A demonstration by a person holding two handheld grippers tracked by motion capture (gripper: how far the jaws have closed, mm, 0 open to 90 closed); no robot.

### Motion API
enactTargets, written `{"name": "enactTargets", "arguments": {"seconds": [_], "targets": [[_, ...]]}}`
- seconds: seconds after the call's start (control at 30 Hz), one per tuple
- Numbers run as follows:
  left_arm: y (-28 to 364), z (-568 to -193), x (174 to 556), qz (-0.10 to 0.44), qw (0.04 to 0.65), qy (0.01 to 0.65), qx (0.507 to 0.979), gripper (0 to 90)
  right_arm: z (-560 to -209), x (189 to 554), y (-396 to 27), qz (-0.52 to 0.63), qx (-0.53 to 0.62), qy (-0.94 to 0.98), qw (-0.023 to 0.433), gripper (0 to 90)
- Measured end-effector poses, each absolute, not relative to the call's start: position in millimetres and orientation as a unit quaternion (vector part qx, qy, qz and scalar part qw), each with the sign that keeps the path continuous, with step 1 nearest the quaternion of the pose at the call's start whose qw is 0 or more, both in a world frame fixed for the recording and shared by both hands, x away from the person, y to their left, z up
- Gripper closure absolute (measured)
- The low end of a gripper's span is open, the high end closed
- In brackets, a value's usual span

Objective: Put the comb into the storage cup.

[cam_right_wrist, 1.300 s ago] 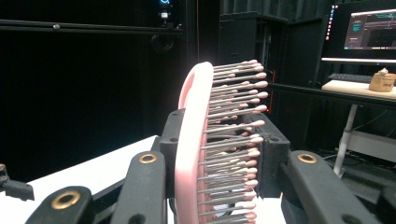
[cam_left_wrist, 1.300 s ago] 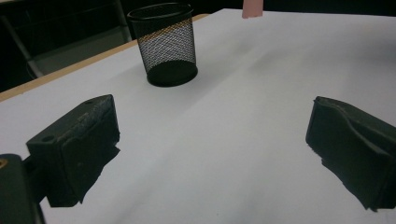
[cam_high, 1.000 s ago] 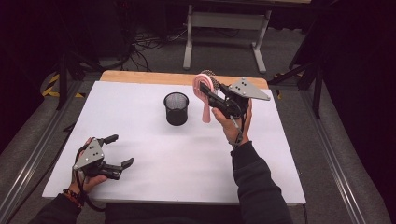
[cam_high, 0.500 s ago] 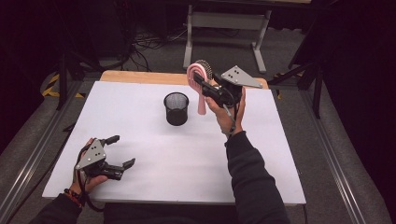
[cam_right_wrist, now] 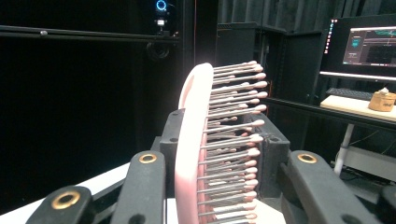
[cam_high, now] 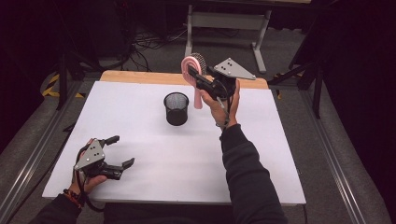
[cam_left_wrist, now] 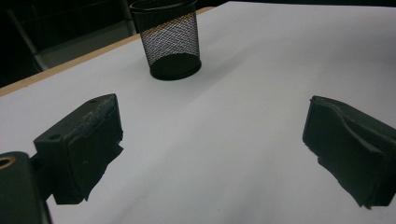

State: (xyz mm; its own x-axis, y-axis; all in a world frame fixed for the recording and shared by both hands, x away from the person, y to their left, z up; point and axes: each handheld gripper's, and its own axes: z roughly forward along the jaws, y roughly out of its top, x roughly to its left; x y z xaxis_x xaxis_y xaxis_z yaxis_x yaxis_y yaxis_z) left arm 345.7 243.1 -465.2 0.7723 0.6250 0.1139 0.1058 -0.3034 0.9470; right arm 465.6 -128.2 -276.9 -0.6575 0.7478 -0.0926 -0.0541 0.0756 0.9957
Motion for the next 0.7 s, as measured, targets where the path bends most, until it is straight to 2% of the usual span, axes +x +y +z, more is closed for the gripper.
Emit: {"name": "enactTargets", "arguments": {"seconds": [0.57, 0.7], "targets": [[243.8, -465.0, 344.5, 0.242, 0.542, 0.236, 0.769, 6.0, -278.9, 478.8, -105.3, 0.647, 0.283, 0.642, 0.298, 63.1], [244.0, -464.9, 344.6, 0.241, 0.542, 0.237, 0.770, 6.0, -278.1, 483.4, -106.7, 0.642, 0.272, 0.648, 0.306, 63.1]]}}
